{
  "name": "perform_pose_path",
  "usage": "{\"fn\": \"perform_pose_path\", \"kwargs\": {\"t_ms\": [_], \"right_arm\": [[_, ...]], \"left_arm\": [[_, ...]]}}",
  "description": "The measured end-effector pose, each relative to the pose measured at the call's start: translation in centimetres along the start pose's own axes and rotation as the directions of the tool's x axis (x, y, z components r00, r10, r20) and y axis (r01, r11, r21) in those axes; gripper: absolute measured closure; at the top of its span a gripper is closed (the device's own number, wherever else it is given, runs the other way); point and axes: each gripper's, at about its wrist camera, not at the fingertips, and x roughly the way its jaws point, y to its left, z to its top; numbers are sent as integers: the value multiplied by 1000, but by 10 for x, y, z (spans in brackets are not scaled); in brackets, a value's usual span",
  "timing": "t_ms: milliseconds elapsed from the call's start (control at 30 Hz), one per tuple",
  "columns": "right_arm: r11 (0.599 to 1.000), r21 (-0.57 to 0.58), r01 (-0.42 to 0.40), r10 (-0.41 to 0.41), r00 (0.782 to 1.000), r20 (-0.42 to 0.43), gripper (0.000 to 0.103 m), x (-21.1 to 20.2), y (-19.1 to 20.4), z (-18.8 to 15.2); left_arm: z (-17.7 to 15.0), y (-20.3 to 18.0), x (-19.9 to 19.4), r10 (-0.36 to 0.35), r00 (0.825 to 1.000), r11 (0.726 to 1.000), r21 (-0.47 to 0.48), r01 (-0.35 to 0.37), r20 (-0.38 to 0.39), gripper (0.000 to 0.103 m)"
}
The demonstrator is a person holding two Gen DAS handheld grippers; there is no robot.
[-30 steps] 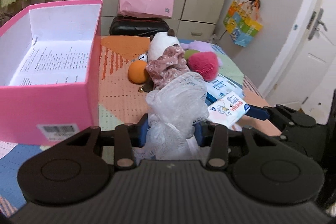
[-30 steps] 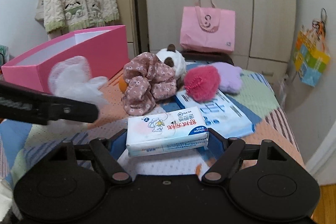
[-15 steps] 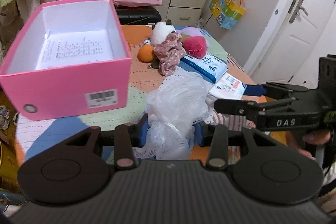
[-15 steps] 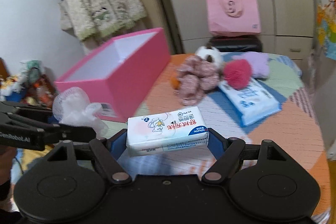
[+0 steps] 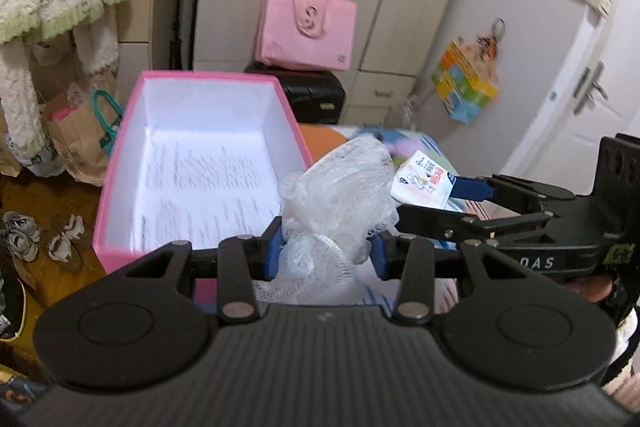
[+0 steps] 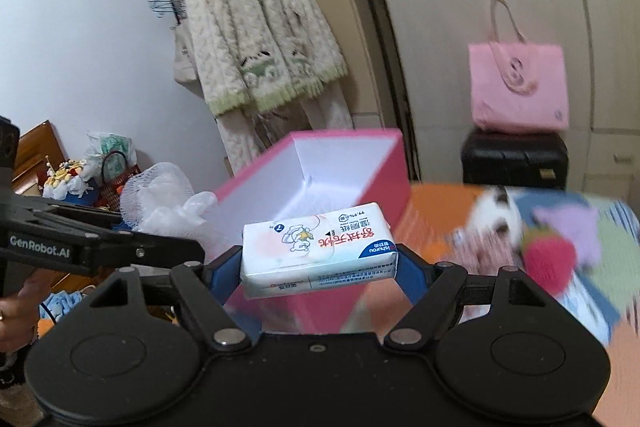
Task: Organize soft objects
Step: 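Carry the mesh puff and wipes pack into the pink box and release both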
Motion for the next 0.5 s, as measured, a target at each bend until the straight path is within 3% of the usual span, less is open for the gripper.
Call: {"fn": "perform_pose_path", "kwargs": {"t_ms": [133,333,500], "right_arm": [[997,-81,-16,15,1000,-19,20,40,-2,28],[958,-282,-55,16,990,-139,20,108,5,57],[892,-436,-116,-25,952,-304,20,170,12,57]], "left_arm": [[26,21,17,46,999,999,-18,-46,13,61],[58,55,68,118,991,993,-16,-119,-60,61],[66,86,124,167,971,985,-8,-170,-171,61]]}}
